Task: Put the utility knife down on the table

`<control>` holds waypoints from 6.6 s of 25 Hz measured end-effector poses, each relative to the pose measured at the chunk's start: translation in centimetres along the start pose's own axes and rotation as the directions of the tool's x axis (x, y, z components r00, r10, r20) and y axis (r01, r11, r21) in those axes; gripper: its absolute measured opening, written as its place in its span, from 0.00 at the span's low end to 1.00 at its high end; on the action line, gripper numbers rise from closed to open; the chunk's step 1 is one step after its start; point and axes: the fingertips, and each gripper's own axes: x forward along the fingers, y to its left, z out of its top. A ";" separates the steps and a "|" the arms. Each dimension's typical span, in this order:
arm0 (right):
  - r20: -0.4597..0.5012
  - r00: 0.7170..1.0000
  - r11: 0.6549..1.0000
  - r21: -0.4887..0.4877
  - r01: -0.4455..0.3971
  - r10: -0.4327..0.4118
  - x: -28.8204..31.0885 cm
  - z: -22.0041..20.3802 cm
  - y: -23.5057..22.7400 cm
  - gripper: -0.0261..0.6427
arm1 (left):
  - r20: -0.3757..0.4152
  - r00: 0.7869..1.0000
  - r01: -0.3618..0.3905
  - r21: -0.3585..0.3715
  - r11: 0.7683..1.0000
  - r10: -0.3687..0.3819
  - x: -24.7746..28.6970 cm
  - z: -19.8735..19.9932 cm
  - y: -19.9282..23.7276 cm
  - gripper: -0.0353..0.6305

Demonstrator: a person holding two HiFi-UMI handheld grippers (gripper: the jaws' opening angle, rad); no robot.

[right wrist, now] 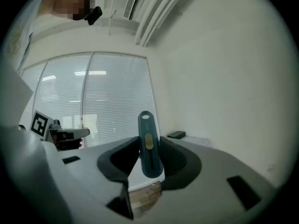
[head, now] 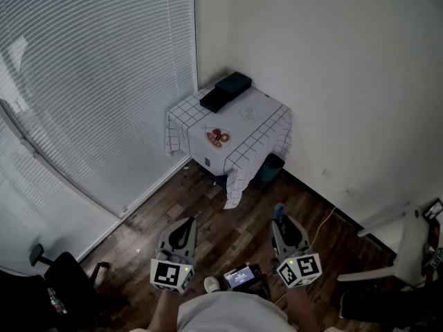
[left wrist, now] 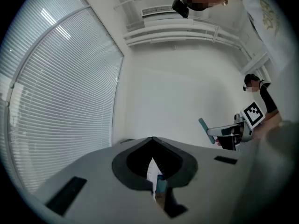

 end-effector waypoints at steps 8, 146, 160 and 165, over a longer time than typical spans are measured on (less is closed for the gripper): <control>0.023 0.999 0.999 -0.023 -0.045 0.045 -6.2 1.4 0.7 0.25 | -0.017 1.000 -0.024 0.000 1.000 0.024 -3.2 1.0 -6.0 0.06; -0.566 0.824 1.000 -0.022 -0.009 -0.005 52.9 -21.4 -27.3 0.25 | -0.477 0.854 0.164 -0.129 0.978 -0.206 56.3 -25.5 20.0 0.06; -0.629 0.777 0.999 -0.041 0.009 -0.033 52.5 -24.5 -26.8 0.25 | -0.490 0.834 0.191 -0.174 0.966 -0.254 56.4 -27.7 20.2 0.06; -0.657 0.752 0.998 -0.056 0.012 -0.046 52.5 -25.6 -26.8 0.25 | -0.502 0.824 0.193 -0.185 0.963 -0.262 55.9 -28.4 20.3 0.06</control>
